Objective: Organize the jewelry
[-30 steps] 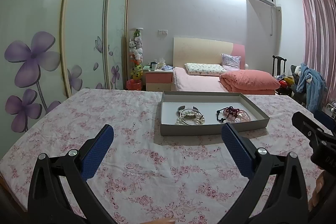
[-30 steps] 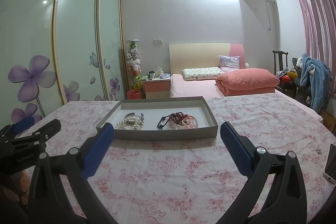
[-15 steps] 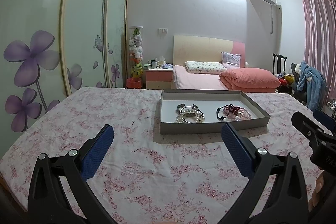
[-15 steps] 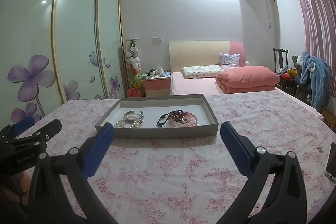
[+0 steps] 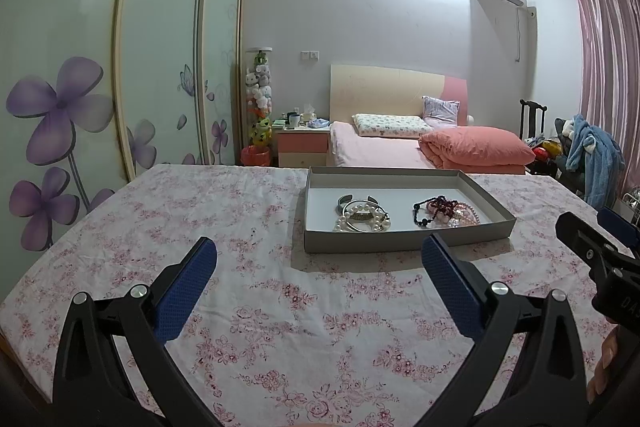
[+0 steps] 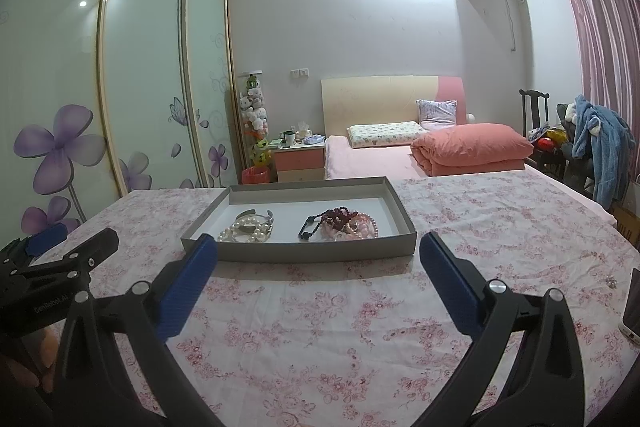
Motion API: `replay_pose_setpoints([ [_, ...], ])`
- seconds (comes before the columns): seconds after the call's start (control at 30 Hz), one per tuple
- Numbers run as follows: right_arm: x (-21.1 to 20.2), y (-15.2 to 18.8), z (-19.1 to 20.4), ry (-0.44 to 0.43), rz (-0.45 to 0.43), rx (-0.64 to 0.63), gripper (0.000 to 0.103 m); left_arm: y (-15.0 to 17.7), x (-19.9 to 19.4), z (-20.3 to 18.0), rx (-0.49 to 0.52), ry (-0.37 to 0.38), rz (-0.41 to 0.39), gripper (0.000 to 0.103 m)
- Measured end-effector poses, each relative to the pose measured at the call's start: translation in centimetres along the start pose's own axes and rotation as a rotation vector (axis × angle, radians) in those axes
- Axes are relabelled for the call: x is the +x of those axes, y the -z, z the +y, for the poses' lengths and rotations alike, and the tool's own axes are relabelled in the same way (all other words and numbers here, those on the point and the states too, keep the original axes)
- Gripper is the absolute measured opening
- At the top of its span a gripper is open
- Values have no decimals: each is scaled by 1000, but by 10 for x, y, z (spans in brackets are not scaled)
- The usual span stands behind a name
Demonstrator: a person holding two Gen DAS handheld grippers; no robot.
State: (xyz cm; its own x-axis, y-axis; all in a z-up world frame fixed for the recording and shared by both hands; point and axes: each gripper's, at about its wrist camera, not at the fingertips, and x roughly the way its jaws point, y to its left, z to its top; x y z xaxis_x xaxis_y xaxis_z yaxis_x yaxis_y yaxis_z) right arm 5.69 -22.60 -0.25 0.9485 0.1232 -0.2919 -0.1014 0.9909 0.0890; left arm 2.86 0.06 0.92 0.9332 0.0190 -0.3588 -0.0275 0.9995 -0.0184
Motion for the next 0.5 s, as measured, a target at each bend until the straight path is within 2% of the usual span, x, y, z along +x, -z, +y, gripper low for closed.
replay_pose_setpoints([
  [0.5, 0, 1, 0, 1, 1, 3, 99, -1, 1, 0, 2, 1, 1, 101],
])
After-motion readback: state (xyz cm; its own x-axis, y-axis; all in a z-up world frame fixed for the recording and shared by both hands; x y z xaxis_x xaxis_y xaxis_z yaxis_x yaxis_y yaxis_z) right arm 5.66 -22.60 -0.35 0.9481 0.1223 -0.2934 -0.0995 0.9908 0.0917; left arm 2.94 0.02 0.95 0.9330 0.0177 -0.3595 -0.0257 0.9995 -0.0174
